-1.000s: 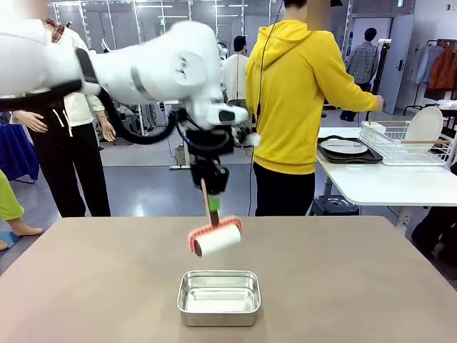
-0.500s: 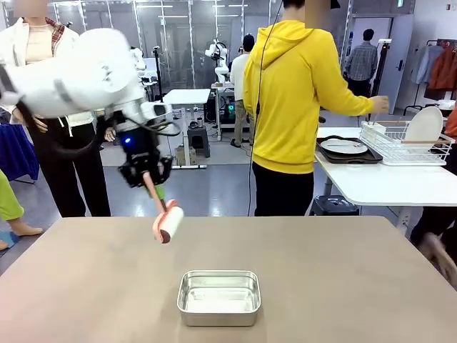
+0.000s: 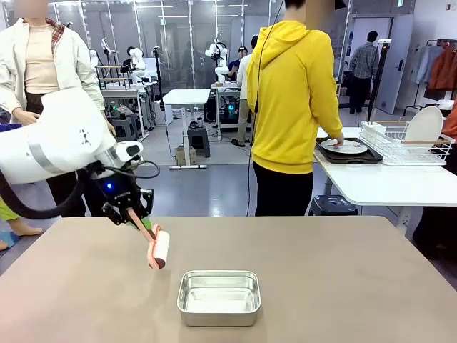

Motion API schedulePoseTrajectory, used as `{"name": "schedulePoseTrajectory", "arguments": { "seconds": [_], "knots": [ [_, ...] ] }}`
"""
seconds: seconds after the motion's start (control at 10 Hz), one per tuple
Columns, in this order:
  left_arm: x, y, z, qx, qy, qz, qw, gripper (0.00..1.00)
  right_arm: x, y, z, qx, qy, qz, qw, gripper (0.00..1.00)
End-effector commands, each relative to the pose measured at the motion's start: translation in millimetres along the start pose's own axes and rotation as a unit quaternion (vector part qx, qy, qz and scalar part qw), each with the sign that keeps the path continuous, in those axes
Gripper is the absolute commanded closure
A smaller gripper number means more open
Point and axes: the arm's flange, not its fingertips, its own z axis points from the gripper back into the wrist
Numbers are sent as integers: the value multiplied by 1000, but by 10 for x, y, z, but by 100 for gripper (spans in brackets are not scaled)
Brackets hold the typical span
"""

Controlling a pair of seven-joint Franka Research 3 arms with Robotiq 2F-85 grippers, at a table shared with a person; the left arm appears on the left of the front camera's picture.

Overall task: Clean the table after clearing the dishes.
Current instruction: When the right (or left) Handle tray is removed, use the right hand (or left hand) to clean the right (or left) side of the table with the Lint Roller.

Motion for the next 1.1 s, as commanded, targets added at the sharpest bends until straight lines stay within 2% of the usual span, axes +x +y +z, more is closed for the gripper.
{"name": "schedulePoseTrajectory", "arguments": {
  "seconds": [0.0,0.3,0.4,0.5,0.8,1.0],
  "knots": [
    [110,-18,225,3,12,43,999,99,-8,37,-2,2,1,8,1000,0],
    [110,-18,225,3,12,43,999,99,-8,37,-2,2,1,8,1000,0],
    [85,3,162,-3,4,35,999,78,-8,37,-2,2,1,8,1000,0],
    [150,47,125,-45,26,16,999,78,-8,37,-2,2,1,8,1000,0],
    [184,335,-139,-101,23,13,995,78,-8,37,-2,2,1,8,1000,0],
    [253,464,-319,-134,41,-2,990,78,-8,37,-2,2,1,8,1000,0]
  ]
}}
